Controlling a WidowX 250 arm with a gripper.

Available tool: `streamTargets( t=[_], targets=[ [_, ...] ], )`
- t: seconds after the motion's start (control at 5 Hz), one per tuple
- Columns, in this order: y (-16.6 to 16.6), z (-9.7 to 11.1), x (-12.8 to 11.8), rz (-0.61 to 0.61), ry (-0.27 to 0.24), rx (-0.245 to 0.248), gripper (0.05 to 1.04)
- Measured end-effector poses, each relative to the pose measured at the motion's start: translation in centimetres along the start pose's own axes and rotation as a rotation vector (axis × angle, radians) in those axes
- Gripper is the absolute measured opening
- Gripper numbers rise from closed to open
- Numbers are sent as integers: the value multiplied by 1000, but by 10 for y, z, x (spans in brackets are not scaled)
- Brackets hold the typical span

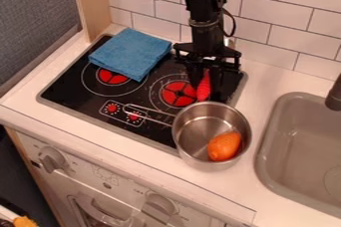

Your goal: Take the orange spoon to the right side of the burner

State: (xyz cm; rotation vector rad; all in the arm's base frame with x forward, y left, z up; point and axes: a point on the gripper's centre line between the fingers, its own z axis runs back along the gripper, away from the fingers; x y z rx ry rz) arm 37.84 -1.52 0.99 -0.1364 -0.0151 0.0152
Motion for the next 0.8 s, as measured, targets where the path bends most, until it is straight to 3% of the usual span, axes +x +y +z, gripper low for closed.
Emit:
streamTargets(
  t=[0.2,0.4,0.6,0.8],
  targets=[
    [-5,1,-6,-22,-4,43,823],
    [-11,19,-11,-45,-56,86,1007],
    [-22,47,-14,-88,-128,108,1008],
    [-27,54,-17,-95,-143,118,1001]
  ],
)
